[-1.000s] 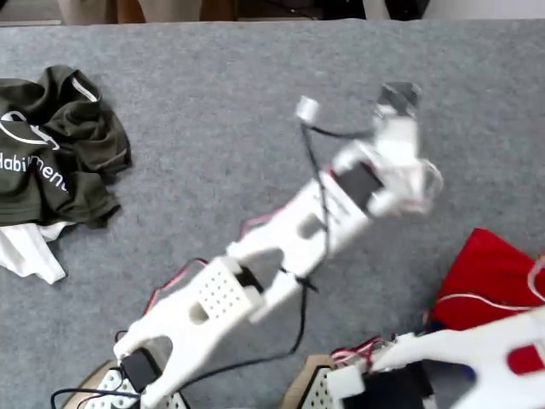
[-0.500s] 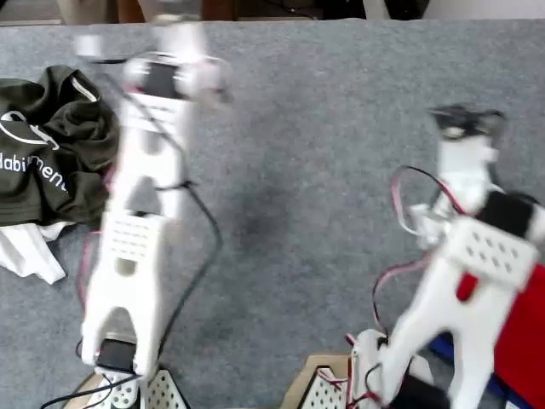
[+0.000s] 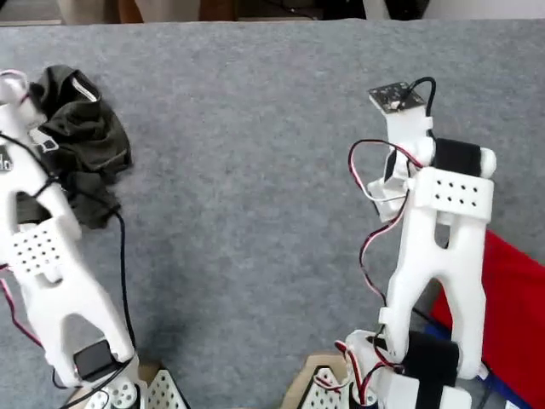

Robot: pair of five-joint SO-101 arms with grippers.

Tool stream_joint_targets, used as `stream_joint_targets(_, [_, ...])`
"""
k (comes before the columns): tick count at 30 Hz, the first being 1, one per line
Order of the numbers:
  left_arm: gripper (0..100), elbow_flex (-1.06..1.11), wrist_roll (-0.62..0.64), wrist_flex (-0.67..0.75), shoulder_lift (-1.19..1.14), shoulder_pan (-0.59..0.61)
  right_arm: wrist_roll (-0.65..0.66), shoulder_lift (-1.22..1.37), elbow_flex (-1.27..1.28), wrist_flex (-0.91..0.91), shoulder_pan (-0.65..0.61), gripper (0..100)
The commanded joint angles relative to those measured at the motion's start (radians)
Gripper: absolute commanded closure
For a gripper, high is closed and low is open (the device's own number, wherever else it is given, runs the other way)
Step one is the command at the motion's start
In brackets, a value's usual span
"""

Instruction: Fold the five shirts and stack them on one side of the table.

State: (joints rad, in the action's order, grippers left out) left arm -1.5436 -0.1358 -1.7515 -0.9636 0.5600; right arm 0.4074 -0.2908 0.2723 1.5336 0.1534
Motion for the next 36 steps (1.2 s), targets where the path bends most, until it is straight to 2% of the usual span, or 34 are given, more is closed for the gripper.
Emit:
stream_joint_targets(1, [89, 0.046, -0.092, -0.008, -0.007, 0.018, -0.009, 0.001, -0.053, -0.003, -0.013, 93.1])
stream_joint_targets(3, [90, 0.066, -0.106, -0.008, -0.050, 0.017, -0.009, 0.001, -0.050, -0.014, -0.013, 93.1])
stream_joint_targets(5, [98, 0.064, -0.107, -0.008, -0.077, 0.020, -0.009, 0.001, -0.050, -0.014, -0.013, 93.2])
stream_joint_targets(6, [99, 0.064, -0.103, -0.008, -0.087, 0.023, -0.009, 0.001, -0.050, -0.011, -0.013, 93.2])
stream_joint_targets(15, [98, 0.078, -0.037, -0.011, 0.028, 0.138, -0.009, 0.001, -0.048, 0.000, -0.007, 93.2])
stream_joint_targets(19, [98, 0.178, -0.038, -0.011, 0.140, 0.183, -0.009, 0.001, -0.048, 0.002, -0.007, 93.2])
stream_joint_targets(25, [98, 0.529, -0.066, -0.011, 0.414, 0.192, -0.008, 0.001, -0.048, 0.002, -0.005, 93.2])
stream_joint_targets(31, [98, 0.970, -0.068, -0.009, 0.808, 0.144, -0.006, 0.001, -0.048, 0.002, -0.005, 93.2])
stream_joint_targets(36, [98, 1.353, -0.066, -0.008, 1.211, -0.002, -0.003, 0.001, -0.048, -0.002, -0.005, 93.2])
